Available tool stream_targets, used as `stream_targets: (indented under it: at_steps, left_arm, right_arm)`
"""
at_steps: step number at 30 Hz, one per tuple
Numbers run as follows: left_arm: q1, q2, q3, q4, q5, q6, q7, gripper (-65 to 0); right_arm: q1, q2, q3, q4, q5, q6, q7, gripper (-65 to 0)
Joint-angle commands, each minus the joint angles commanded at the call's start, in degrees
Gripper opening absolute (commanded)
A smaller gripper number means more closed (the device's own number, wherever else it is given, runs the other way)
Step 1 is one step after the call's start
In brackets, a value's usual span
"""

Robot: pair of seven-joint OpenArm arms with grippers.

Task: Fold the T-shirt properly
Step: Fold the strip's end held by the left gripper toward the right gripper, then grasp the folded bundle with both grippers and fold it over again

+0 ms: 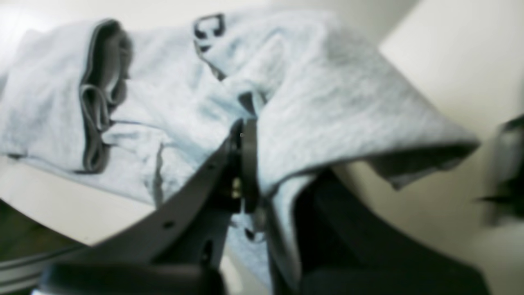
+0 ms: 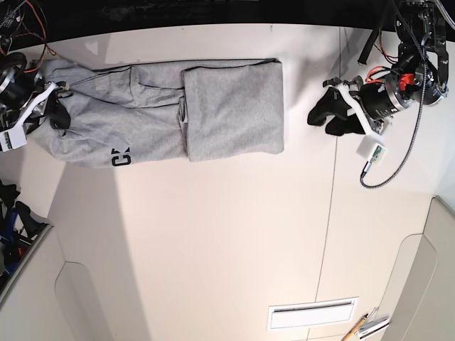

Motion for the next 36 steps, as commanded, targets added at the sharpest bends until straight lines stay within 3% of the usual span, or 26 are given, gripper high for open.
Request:
stream_targets:
  at_steps: [4, 7, 13, 17, 18, 21, 22, 27, 31, 36]
  left_arm:
    - [1.0, 4.6, 3.2, -6.9, 0.1, 0.0, 0.0, -29.4]
    - [1.0, 7.3, 8.2, -11.7, 3.1, 0.0, -2.1, -29.4]
    - [0.7, 10.5, 12.1, -13.2, 5.6, 0.0, -3.8, -29.4]
    - [0.0, 10.5, 12.1, -13.2, 5.5, 0.0, -3.8, -29.4]
    - [0.0, 10.5, 12.1, -13.2, 5.1, 0.0, -3.8, -29.4]
    - [0.0, 10.4, 12.1, -13.2, 5.0, 0.0, -3.8, -29.4]
    - [0.0, 10.4, 12.0, -13.2, 4.9, 0.0, -3.8, -29.4]
    - [0.0, 10.4, 10.4, -12.7, -0.7, 0.0, 2.3, -29.4]
    - [0.0, 10.4, 6.6, -11.8, -5.6, 0.0, 7.0, -29.4]
    - [0.1, 9.6, -2.2, -11.6, -10.2, 0.0, 8.3, -29.4]
  right_arm:
    - [3.7, 0.0, -1.3, 5.7, 0.9, -0.04, -1.4, -65.0]
    - [6.4, -2.0, -5.4, 8.5, 0.2, -0.24, -1.7, -65.0]
    - [6.5, -9.3, -20.6, 10.1, -5.3, -0.24, -0.8, -65.0]
    - [6.5, -12.9, -32.3, 9.5, -13.5, -0.52, 0.4, -65.0]
    - [6.5, -13.1, -35.2, 9.0, -16.0, -1.25, 1.6, -63.5]
    - [6.5, -13.1, -43.9, 6.0, -22.9, -2.14, 7.2, -30.8]
    - [6.5, -13.1, -46.6, 4.9, -25.1, -2.14, 9.4, -24.9]
    - [10.0, -14.8, -56.6, 2.4, -30.8, -3.02, 11.4, -23.2]
    - [12.8, -18.0, -59.2, 2.4, -31.1, -3.02, 11.2, -23.2]
    - [14.8, -20.4, -59.3, 2.5, -31.1, -3.06, 10.6, -23.3]
